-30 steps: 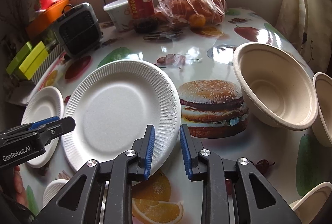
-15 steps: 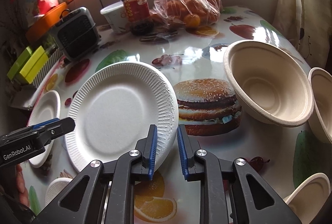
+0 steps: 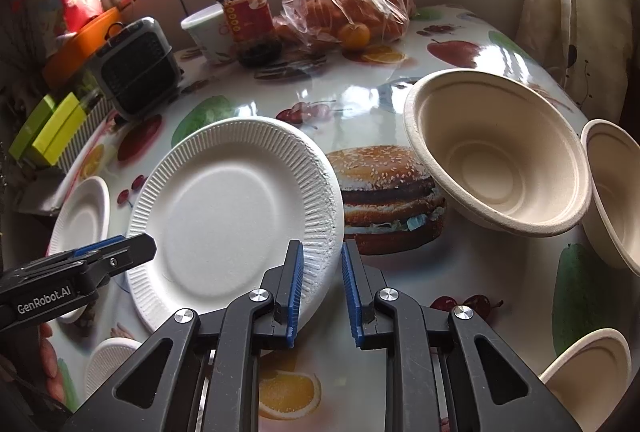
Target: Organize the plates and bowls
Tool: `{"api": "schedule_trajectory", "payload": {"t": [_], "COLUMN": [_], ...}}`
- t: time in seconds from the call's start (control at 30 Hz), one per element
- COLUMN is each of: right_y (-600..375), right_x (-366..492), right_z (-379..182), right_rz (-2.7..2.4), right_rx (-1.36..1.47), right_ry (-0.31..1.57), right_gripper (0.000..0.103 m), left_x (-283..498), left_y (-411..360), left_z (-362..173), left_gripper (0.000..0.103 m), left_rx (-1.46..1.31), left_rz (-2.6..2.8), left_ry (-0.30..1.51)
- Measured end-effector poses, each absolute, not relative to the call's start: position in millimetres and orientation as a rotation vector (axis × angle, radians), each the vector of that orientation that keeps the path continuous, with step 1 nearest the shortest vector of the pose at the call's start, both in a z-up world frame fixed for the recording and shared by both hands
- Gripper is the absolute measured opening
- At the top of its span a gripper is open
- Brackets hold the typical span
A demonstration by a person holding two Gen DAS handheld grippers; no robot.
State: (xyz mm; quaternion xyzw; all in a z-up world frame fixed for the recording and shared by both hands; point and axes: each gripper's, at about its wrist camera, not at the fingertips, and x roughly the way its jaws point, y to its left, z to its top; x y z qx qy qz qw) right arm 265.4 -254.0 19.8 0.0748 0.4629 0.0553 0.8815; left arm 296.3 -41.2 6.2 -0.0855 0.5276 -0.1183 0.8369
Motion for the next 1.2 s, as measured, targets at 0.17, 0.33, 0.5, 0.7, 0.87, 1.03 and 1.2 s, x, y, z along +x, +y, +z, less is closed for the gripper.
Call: {"api": "schedule_trajectory", "payload": {"t": [0.17,0.33,0.5,0.7,0.87,1.03,1.2], "right_y": [-254.1,-255.2,-255.0,-253.2,-252.6,-251.4,-249.0], "right_x": [265.4,264.4,263.0,257.8,251.8,241.9,231.4], "right_z": [19.6,19.7,21.3,29.7,37.5,44.0,49.5], "right_rz": [0.107,0.106,0.109,0.116,0.128,0.139,0.152], "right_rx": [0.154,0.155,0.159,0.165,0.165,0.169,0.171], "right_ry": [0.964,0.958,0.954,0.938,0.922,0.91,0.9], "right_gripper": [0.019,0.019,0.019,0.019,0.019,0.019,0.019], "left_x": [296.2,295.3,293.6,288.9,282.1,272.9,261.8], "left_y": [-39.6,-37.5,-36.3,-35.5,-32.2,-28.5,-23.7], "left_z": [7.2,7.0,10.5,18.8,24.4,28.0,30.2], "left_gripper": [0.036,0.032,0.032,0.032,0.032,0.032,0.032], "left_rx": [-0.174,-0.172,-0.175,-0.165,-0.171,-0.175,-0.189], "left_rz": [-0.236,-0.231,-0.23,-0.229,-0.231,-0.234,-0.23], "left_ry": [1.111,1.109,1.1,1.078,1.065,1.055,1.048]}}
